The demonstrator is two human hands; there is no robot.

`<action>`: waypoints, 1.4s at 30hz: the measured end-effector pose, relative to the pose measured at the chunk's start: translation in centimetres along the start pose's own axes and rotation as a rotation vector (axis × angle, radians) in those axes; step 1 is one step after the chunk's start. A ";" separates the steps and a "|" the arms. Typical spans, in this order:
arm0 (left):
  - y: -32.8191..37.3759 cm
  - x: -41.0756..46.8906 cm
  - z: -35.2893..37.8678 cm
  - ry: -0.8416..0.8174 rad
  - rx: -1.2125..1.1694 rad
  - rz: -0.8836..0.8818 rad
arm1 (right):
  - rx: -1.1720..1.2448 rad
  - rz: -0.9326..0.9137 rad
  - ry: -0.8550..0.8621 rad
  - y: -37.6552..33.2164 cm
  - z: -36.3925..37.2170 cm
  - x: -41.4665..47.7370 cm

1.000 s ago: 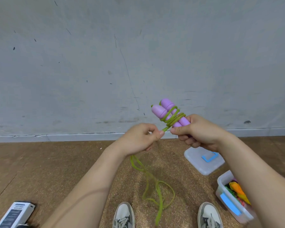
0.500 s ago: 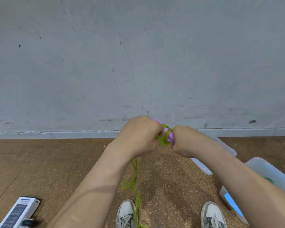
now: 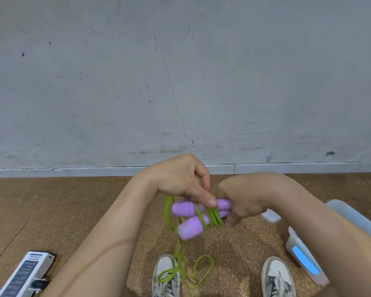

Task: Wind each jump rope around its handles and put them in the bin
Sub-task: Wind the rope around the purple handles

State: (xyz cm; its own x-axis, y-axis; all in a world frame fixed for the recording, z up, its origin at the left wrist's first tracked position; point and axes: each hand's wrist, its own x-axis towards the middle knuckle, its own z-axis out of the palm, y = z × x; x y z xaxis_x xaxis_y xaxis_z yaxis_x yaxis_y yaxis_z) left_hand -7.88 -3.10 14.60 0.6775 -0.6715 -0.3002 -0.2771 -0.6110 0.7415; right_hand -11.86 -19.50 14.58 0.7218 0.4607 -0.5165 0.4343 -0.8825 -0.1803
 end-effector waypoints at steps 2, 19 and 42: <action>-0.1 -0.1 -0.1 -0.021 -0.142 0.043 | 0.179 -0.055 -0.034 0.9 -0.3 -0.2; -1.9 3.6 2.9 0.393 -0.022 0.033 | 1.585 0.009 0.395 5.7 -0.3 0.1; 0.6 0.1 0.2 0.245 0.523 0.008 | -0.034 0.218 0.137 0.5 0.3 0.2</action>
State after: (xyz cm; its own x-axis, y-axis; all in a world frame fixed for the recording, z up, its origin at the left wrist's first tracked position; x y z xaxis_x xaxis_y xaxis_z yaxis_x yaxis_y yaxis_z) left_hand -8.16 -3.63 14.93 0.7948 -0.5983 -0.1014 -0.5407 -0.7740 0.3294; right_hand -11.68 -19.87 14.15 0.8658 0.2701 -0.4213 0.2765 -0.9599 -0.0471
